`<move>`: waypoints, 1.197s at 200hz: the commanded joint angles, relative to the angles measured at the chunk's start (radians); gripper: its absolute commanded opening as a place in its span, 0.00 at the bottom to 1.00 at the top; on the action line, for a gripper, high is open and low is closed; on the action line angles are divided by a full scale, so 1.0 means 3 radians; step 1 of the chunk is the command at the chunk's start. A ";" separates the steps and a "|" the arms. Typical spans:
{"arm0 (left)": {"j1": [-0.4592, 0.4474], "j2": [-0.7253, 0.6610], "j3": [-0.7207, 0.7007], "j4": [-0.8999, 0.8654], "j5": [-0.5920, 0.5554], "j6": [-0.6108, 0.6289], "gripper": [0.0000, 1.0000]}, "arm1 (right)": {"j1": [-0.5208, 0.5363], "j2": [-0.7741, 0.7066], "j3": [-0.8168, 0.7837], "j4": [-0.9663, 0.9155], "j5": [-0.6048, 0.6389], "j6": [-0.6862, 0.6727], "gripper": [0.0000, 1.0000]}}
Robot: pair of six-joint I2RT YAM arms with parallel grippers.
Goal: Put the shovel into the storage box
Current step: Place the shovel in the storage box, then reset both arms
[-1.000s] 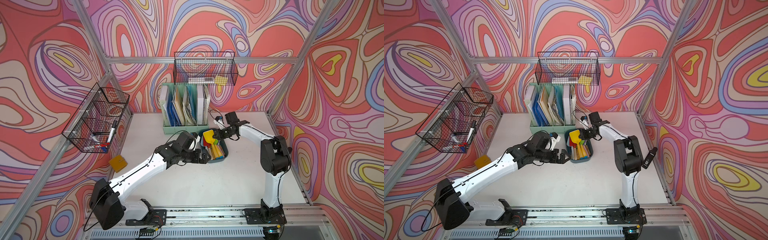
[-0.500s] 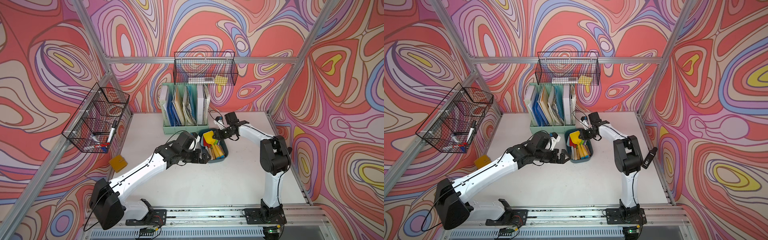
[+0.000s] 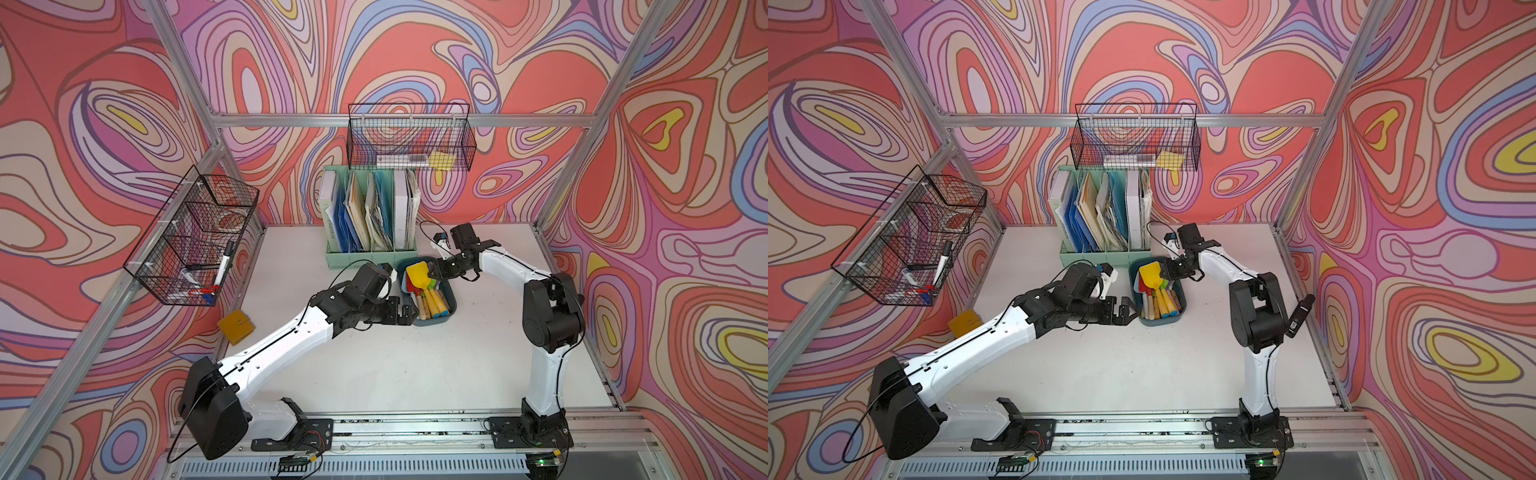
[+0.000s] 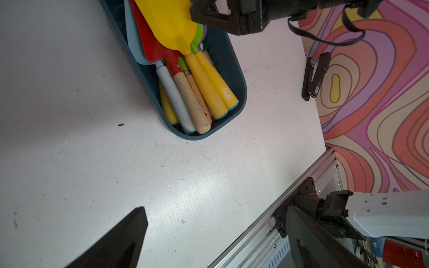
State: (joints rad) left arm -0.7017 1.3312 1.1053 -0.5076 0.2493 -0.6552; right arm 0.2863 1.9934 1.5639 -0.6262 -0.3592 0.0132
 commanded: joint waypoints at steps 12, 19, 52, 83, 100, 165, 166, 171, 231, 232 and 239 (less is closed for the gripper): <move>0.0461 -0.0193 -0.0147 0.0155 -0.0262 0.0128 0.99 | -0.0023 -0.0498 -0.0134 -0.0101 0.0414 0.0032 0.29; 0.0622 -0.0234 -0.0204 0.0248 -0.0266 0.0120 0.99 | -0.0036 -0.0586 -0.0190 -0.0096 0.0487 0.0050 0.29; 0.1456 -0.0347 -0.0380 0.0639 -0.0101 0.0011 0.99 | -0.0234 -0.1122 -0.0650 0.0070 0.0828 0.0201 0.29; 0.1841 -0.0482 -0.0316 0.0686 -0.0403 0.0108 0.99 | -0.0566 -0.1725 -0.1323 0.0413 0.1153 0.0334 0.29; 0.1843 -0.0683 -0.0326 0.0681 -0.1039 0.0288 0.99 | -0.0674 -0.2062 -0.1742 0.0699 0.1391 0.0292 0.29; 0.1843 -0.1822 -0.2106 0.3025 -0.2011 0.1628 0.99 | -0.0735 -0.2797 -0.3166 0.2276 0.2119 0.0176 0.28; 0.1843 -0.1821 -0.2133 0.3051 -0.2006 0.1648 0.99 | -0.0735 -0.2803 -0.3187 0.2304 0.2126 0.0176 0.28; 0.1843 -0.1805 -0.2230 0.3119 -0.2000 0.1717 0.99 | -0.0736 -0.2821 -0.3283 0.2439 0.2135 0.0165 0.28; 0.1846 -0.0494 -0.3007 0.4631 -0.2169 0.2113 0.99 | -0.0735 -0.2683 -0.4052 0.3834 0.1954 0.0028 0.27; 0.1847 -0.0456 -0.3011 0.4675 -0.2172 0.2123 0.99 | -0.0735 -0.2680 -0.4065 0.3868 0.1954 0.0023 0.27; 0.1848 -0.0191 -0.3034 0.4932 -0.2180 0.2180 0.99 | -0.0735 -0.2633 -0.4143 0.4111 0.1910 0.0009 0.27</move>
State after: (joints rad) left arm -0.1505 1.1000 0.2493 0.5610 -0.3466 -0.1005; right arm 0.0666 1.1717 0.3813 0.3080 0.2401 0.0391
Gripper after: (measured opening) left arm 0.992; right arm 0.271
